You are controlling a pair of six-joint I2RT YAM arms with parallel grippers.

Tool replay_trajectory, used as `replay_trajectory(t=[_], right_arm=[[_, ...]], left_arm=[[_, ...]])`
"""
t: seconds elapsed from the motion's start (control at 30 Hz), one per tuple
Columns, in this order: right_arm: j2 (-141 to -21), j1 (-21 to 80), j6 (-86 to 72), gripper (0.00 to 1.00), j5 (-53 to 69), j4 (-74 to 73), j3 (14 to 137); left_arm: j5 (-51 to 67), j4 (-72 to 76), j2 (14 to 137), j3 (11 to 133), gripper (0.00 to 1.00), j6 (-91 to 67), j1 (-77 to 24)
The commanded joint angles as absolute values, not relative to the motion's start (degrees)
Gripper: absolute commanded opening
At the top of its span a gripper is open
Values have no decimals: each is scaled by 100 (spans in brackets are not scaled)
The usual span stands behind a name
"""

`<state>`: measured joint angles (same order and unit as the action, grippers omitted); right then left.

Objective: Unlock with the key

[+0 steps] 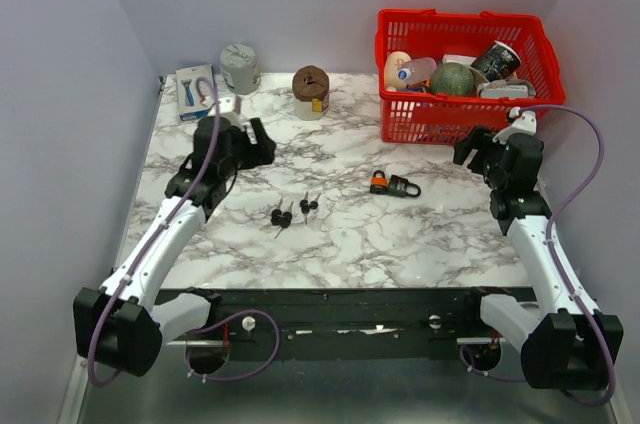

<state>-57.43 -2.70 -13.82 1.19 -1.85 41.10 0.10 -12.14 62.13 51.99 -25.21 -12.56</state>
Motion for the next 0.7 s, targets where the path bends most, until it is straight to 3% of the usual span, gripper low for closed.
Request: replay_trajectory(t=[0.0, 0.3, 0.67], right_arm=[[-5625, -290, -1195, 81, 237, -290, 4237], [-5572, -290, -1336, 80, 439, -255, 4087], [-5520, -290, -1354, 73, 563, -255, 4078]], left_arm=[[44, -1397, 6704, 5546, 83, -2373, -2292], [-544, -2029, 8267, 5993, 78, -3199, -3401], [-730, -2786, 9894, 6969, 75, -3191, -3428]])
